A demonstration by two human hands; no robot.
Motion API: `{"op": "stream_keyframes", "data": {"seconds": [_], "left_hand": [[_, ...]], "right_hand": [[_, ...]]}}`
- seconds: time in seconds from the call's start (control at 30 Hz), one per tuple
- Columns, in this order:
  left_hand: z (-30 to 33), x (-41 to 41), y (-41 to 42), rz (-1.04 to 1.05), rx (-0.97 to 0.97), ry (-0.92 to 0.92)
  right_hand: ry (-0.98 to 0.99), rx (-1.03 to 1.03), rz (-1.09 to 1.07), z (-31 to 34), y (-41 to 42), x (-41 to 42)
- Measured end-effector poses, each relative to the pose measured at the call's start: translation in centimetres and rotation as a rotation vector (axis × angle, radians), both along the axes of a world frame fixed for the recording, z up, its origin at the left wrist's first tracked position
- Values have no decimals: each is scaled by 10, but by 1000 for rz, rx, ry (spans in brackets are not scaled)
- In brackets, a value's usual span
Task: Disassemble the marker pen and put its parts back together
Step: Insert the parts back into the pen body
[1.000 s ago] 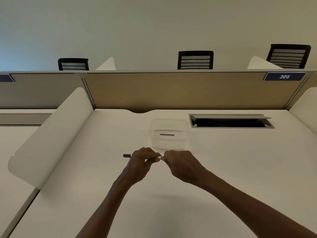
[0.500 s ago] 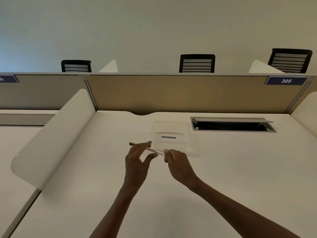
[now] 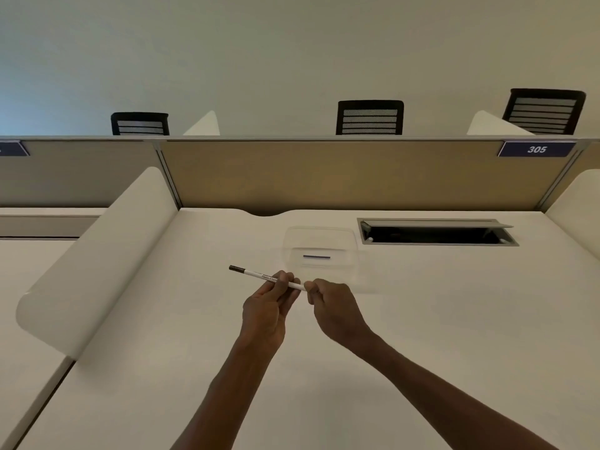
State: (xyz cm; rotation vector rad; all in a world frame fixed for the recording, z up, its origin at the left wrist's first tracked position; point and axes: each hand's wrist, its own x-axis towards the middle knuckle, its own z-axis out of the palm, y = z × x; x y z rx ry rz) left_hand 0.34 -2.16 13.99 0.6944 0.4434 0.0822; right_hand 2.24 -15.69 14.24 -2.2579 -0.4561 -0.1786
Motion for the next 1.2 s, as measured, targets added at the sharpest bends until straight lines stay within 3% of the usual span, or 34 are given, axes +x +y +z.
{"op": "stream_keyframes", "data": {"seconds": [0.17,0.2,0.27,0.33,0.4,0.5,0.6,0.73,0.93,1.0,1.07,1.2], "left_hand": [[1,1,7,5,5,-21],[1,-1,8,12,7,-22],[1,-2,9,27,8,-20],[1,-4,9,36,-5,-15],[1,-4,9,44,-27,6],[4,-4,8,50,-46,36],[6,-4,7,37,-73,40],[6,-5,7,33,-115,14],[0,-3,7,33,-88,-4],[-1,-2,7,37,-77,4],[-1,1,7,39,-64,7],[1,4,6,42,-74,0]], "right_hand": [[716,423,-19,12,8,6],[747,439,9,15,9,6],[490,200,69,15,7,6],[27,-196,117,10,3,6],[-317,-436,155,7,-3,7],[-520,-564,245,5,-11,11],[-527,-501,221,7,-11,14],[-263,-191,135,7,6,5],[824,605,-64,21,19,-1],[912,614,-51,25,16,0],[695,386,-22,26,15,1],[-29,-245,54,15,8,5]]}}
